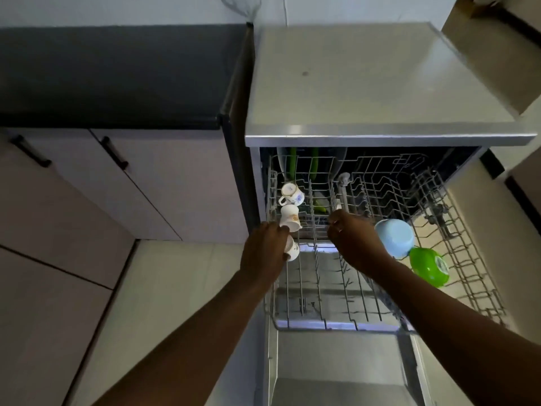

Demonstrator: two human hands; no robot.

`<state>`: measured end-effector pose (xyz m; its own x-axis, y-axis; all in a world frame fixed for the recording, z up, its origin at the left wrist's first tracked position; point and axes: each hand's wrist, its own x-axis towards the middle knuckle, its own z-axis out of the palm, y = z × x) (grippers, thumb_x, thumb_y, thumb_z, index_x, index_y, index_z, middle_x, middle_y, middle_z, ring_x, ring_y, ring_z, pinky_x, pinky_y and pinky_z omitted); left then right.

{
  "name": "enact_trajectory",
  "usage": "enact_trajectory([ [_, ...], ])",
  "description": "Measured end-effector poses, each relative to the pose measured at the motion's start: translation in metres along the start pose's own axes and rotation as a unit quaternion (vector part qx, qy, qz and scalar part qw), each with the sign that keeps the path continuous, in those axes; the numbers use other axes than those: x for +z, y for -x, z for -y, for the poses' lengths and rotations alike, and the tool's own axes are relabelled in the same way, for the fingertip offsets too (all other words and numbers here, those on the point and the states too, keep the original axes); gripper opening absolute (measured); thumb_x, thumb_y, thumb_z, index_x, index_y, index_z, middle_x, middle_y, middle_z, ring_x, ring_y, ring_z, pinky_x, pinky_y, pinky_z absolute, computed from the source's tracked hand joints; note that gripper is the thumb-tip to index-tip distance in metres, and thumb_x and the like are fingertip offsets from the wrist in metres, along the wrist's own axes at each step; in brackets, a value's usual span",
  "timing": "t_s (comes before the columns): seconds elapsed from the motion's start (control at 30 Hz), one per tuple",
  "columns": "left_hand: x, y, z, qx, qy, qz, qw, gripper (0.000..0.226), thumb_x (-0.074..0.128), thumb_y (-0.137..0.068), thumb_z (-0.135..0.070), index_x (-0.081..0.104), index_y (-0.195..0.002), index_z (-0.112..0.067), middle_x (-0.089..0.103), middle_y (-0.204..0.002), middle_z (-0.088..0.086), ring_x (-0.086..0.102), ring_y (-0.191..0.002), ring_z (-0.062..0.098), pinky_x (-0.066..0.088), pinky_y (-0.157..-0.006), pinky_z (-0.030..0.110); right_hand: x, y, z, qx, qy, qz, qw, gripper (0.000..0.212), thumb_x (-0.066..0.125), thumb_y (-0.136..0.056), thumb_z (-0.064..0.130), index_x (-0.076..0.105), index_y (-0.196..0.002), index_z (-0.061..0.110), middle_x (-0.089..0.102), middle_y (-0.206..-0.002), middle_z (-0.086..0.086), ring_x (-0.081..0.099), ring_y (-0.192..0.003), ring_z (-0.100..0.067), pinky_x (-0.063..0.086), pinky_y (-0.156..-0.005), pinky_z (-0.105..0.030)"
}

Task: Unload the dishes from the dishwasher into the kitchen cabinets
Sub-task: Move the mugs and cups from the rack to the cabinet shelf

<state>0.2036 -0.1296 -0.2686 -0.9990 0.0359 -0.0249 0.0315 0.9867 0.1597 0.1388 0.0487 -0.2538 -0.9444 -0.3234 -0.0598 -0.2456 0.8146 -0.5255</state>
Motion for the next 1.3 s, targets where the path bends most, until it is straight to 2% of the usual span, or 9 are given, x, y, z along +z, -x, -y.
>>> enact_trajectory([
  [0.17, 0.090, -0.042, 0.006, -0.033, -0.004, 0.002, 0.999, 0.056, 0.091, -0.052, -0.024, 0.069, -0.102, -0.009, 0.070, -0.094, 0.010, 0.067, -0.088, 0.027, 0.057, -0.074, 0.037, 0.068, -0.072, -0.020, 0.049, -0.037, -0.006, 0.998, 0.023, 0.051, -0.095, 0.020, 0.060, -0.110, 0.005, 0.068, -0.098, -0.016, 0.061, -0.080, -0.027, 0.034, -0.056, -0.023],
  [0.3, 0.129, -0.054, 0.016, -0.206, 0.110, -0.018, 0.972, 0.027, 0.032, -0.078, -0.079, 0.053, -0.085, -0.064, 0.051, -0.072, -0.045, 0.033, -0.071, -0.026, 0.018, -0.068, -0.012, 0.097, -0.110, -0.031, 0.129, -0.089, -0.005, 0.988, 0.034, 0.055, -0.095, 0.025, 0.050, -0.120, 0.002, 0.065, -0.108, -0.019, 0.060, -0.090, -0.028, 0.033, -0.067, -0.024],
  [0.4, 0.122, -0.071, 0.006, -0.149, 0.033, 0.060, 0.986, 0.022, 0.069, -0.068, -0.064, 0.069, -0.083, -0.048, 0.066, -0.075, -0.029, 0.052, -0.089, -0.013, 0.034, -0.082, -0.001, 0.108, -0.125, -0.038, 0.164, -0.098, 0.002, 0.982, 0.034, 0.056, -0.095, 0.025, 0.050, -0.117, 0.000, 0.064, -0.109, -0.021, 0.059, -0.091, -0.030, 0.033, -0.066, -0.026],
  [0.53, 0.112, -0.073, 0.000, -0.077, 0.014, 0.087, 0.993, 0.063, 0.091, -0.051, -0.029, 0.068, -0.107, -0.011, 0.067, -0.105, 0.011, 0.065, -0.098, 0.028, 0.054, -0.080, 0.035, 0.112, -0.138, -0.044, 0.180, -0.114, 0.014, 0.977, 0.034, 0.056, -0.094, 0.025, 0.051, -0.117, 0.000, 0.065, -0.109, -0.020, 0.061, -0.089, -0.031, 0.043, -0.068, -0.031],
  [0.7, 0.061, -0.056, -0.011, -0.035, 0.149, 0.057, 0.987, 0.069, 0.071, -0.078, -0.042, 0.039, -0.135, -0.021, 0.039, -0.136, 0.004, 0.047, -0.120, 0.021, 0.047, -0.094, 0.031, 0.113, -0.158, -0.040, 0.191, -0.134, 0.044, 0.971, 0.044, 0.058, -0.092, 0.034, 0.053, -0.122, 0.001, 0.064, -0.112, -0.017, 0.061, -0.102, -0.032, 0.043, -0.074, -0.030],
  [0.87, 0.017, -0.041, -0.003, -0.035, 0.181, 0.026, 0.982, 0.061, 0.071, -0.076, -0.042, 0.037, -0.125, -0.029, 0.033, -0.130, -0.004, 0.045, -0.115, 0.016, 0.048, -0.090, 0.028, 0.163, -0.169, -0.039, 0.214, -0.200, 0.138, 0.946, 0.065, 0.067, -0.082, 0.041, 0.049, -0.133, 0.006, 0.060, -0.126, -0.015, 0.057, -0.116, -0.032, 0.047, -0.097, -0.042],
  [1.0, 0.009, -0.028, 0.013, -0.051, 0.148, 0.008, 0.988, 0.070, 0.072, -0.073, -0.047, 0.035, -0.130, -0.031, 0.032, -0.125, -0.007, 0.044, -0.116, 0.014, 0.049, -0.089, 0.028, 0.194, -0.171, -0.049, 0.224, -0.263, 0.097, 0.934, 0.067, 0.076, -0.060, 0.043, 0.061, -0.116, 0.010, 0.066, -0.113, -0.009, 0.062, -0.108, -0.028, 0.051, -0.092, -0.042],
  [1.13, 0.009, -0.017, 0.015, -0.083, 0.151, 0.009, 0.985, 0.071, 0.070, -0.073, -0.051, 0.033, -0.131, -0.031, 0.033, -0.131, -0.005, 0.045, -0.116, 0.013, 0.049, -0.089, 0.027, 0.174, -0.156, -0.026, 0.229, -0.228, 0.092, 0.942, 0.081, 0.084, -0.061, 0.019, 0.043, -0.131, 0.016, 0.060, -0.116, -0.015, 0.059, -0.107, -0.036, 0.053, -0.087, -0.044],
  [1.3, -0.005, -0.006, 0.011, -0.105, 0.175, -0.016, 0.979, 0.069, 0.072, -0.073, -0.050, 0.040, -0.129, -0.027, 0.037, -0.127, -0.008, 0.048, -0.111, 0.010, 0.047, -0.082, 0.019, 0.145, -0.127, -0.017, 0.200, -0.192, 0.002, 0.961, 0.087, 0.085, -0.063, 0.029, 0.033, -0.130, 0.011, 0.061, -0.118, -0.016, 0.058, -0.108, -0.038, 0.049, -0.091, -0.050],
])
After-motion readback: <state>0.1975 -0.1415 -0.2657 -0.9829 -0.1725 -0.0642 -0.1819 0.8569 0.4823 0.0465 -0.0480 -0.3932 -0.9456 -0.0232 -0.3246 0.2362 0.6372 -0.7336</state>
